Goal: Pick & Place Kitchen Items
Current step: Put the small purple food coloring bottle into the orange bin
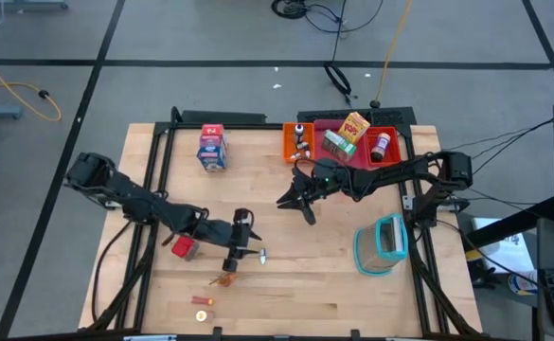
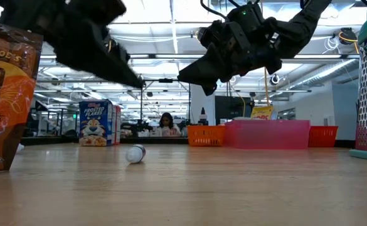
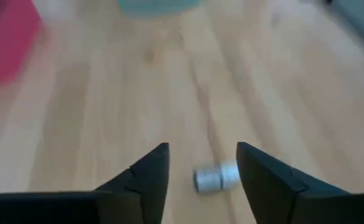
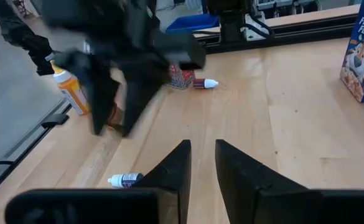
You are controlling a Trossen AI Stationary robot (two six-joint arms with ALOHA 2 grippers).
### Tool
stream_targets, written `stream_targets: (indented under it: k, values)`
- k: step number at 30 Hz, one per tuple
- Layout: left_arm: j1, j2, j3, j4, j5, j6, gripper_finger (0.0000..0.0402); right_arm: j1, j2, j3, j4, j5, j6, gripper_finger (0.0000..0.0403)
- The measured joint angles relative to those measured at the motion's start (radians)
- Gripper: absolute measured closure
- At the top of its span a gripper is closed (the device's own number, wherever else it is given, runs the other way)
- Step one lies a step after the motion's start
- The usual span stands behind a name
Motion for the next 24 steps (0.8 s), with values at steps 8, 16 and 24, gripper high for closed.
stream_targets:
  k: [8,16,24]
  values:
    - [-0.001,0.161,-0.003,0.085,0.003,0.038,0.0186,0.0,0.0,0.0,-0.001,0.0,0.0,0.0336]
    - [-0.001,0.207,-0.002,0.131,0.002,0.124,0.0185,0.0,0.0,0.0,-0.007,0.0,-0.001,0.0335]
    - [-0.01,0.229,-0.002,0.121,-0.015,0.222,0.0185,0.0,0.0,0.0,-0.007,0.0,-0.004,0.0336]
